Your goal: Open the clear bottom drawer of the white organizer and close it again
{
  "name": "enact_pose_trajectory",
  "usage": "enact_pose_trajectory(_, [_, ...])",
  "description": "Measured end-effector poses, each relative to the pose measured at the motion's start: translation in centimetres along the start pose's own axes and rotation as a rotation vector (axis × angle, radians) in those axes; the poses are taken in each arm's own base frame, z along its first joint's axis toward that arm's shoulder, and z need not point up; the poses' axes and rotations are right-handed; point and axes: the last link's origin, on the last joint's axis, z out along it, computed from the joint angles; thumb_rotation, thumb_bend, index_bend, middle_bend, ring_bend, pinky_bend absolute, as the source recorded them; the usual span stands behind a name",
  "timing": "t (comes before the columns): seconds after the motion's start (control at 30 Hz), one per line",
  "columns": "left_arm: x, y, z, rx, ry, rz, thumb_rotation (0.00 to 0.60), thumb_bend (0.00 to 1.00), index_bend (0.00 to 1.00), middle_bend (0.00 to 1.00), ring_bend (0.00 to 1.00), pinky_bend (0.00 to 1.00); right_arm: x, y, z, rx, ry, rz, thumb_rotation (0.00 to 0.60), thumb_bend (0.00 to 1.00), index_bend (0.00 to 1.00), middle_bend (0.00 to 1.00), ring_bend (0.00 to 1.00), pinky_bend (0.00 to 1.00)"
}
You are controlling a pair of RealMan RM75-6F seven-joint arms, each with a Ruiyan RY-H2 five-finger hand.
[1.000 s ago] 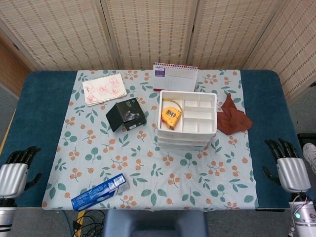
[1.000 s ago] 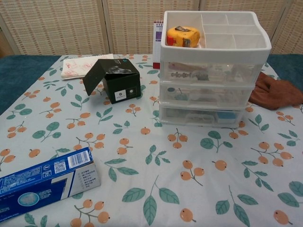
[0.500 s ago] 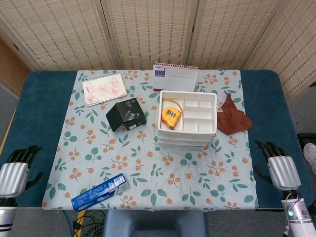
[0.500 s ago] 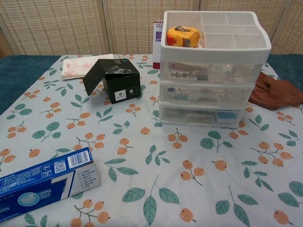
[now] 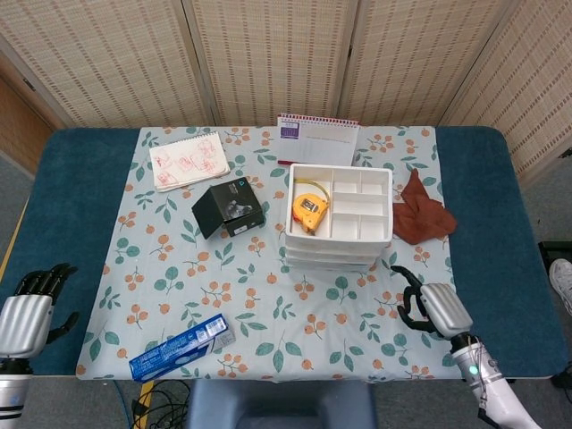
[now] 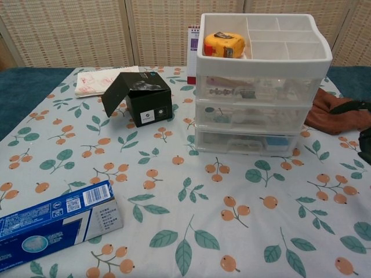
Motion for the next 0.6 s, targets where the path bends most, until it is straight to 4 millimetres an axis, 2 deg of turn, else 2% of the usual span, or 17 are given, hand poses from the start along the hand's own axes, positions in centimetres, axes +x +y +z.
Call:
enact_pose_trajectory(0.33, [0.2, -0.4, 0.1, 0.005, 0.001, 0.001, 0.6, 0.24, 0.2, 0.19, 0.21, 0.18, -4.9, -2.6, 4.1, -0.01, -0.19, 0.407, 0.6, 0.58, 0.12, 0.73, 0.87, 0.99])
enact_pose_trajectory(0.6, [0.3, -0.4, 0.2, 0.001, 0.0, -0.001, 0.6, 0.24, 0.2, 0.19, 0.21, 0.18, -7.2, -4.0, 7.2, 0.008, -0.193, 0.6, 0.6, 0.6, 0.12, 0.73, 0.88, 0.99])
